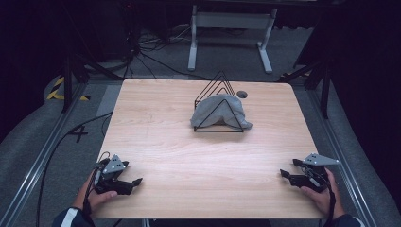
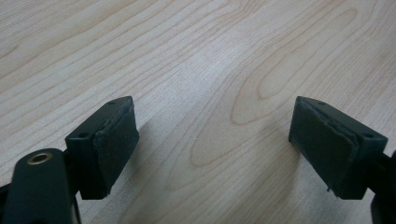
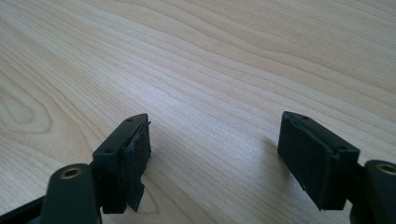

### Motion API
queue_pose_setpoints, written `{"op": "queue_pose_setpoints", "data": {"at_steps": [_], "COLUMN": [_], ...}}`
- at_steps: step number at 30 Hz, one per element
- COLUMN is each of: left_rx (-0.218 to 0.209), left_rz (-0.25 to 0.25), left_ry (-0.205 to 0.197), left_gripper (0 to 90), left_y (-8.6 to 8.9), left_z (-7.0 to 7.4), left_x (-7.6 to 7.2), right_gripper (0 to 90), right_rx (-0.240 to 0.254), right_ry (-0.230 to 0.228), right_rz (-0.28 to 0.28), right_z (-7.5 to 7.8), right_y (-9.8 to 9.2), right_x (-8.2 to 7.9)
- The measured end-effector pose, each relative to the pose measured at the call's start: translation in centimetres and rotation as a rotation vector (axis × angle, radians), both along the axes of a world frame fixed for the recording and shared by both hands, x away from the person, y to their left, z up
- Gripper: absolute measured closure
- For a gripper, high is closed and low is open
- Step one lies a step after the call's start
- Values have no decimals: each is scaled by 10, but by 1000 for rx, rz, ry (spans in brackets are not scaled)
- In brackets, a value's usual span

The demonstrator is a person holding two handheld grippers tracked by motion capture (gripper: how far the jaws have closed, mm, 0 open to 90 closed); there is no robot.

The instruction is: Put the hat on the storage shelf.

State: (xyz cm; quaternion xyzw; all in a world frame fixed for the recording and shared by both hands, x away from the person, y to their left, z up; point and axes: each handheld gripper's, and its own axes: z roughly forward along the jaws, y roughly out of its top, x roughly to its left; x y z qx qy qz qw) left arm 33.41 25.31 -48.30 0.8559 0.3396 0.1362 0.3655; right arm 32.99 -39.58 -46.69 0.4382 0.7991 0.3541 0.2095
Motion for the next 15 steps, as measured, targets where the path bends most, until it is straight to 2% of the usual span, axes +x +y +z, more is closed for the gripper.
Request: {"op": "queue_pose_setpoints", "data": {"at_steps": [3,15], "left_rx": [18,10], "left_rz": [-14,-8], "left_ry": [-3,3], "left_gripper": [146,143], "left_y": [1,0], "left_z": [1,0], "left_x": [2,1], "right_gripper": [256,240], "right_rx": [0,-1], "right_ry": [0,2], "right_rz": [0,-12], "right_z": [0,0], "right_y": [0,0], "right_x": [0,0]}}
